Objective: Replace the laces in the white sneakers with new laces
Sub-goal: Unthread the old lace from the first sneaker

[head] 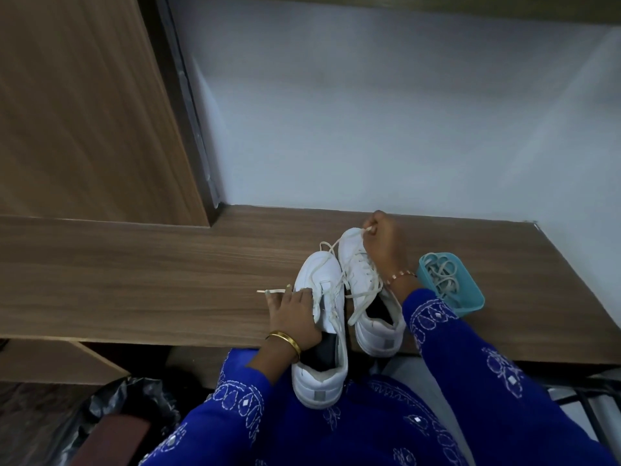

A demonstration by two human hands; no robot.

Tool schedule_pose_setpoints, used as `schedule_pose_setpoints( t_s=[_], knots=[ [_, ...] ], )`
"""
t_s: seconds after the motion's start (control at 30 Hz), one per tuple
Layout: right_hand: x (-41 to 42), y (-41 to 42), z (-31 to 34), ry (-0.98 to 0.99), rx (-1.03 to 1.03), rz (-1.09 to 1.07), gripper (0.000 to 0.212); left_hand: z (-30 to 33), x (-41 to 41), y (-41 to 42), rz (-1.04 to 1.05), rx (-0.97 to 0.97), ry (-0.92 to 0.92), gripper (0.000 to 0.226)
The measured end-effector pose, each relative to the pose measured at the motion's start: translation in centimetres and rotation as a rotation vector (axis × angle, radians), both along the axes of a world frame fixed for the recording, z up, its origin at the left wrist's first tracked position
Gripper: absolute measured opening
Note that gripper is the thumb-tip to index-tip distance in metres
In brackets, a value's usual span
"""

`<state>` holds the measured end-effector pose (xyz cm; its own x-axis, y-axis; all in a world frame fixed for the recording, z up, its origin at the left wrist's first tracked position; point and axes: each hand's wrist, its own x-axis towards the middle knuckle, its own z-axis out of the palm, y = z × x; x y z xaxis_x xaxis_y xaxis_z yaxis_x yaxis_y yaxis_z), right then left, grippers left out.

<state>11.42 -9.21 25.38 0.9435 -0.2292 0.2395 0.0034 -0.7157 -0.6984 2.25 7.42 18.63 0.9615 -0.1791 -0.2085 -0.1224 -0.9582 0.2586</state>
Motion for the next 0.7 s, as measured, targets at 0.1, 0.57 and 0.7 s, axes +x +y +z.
schedule_pose_setpoints(
  t_s=[0.1, 0.57, 0.7],
  knots=[
    [-0.6, 1.1, -1.1, 0.024, 0.133, 0.037, 0.028, -0.2, 0.0, 0.1, 0.019, -0.075, -0.011, 0.068],
    [-2.3, 3.6, -5.5, 0.464, -0.145, 0.087, 0.037, -0.4, -0.6, 0.3, 0.061, -0.131, -0.038, 0.081],
    [-2.4, 3.9, -5.4, 0.362, -0.028, 0.082, 0.018, -0.6, -0.5, 0.4, 0.063, -0.128, -0.026, 0.075]
  ],
)
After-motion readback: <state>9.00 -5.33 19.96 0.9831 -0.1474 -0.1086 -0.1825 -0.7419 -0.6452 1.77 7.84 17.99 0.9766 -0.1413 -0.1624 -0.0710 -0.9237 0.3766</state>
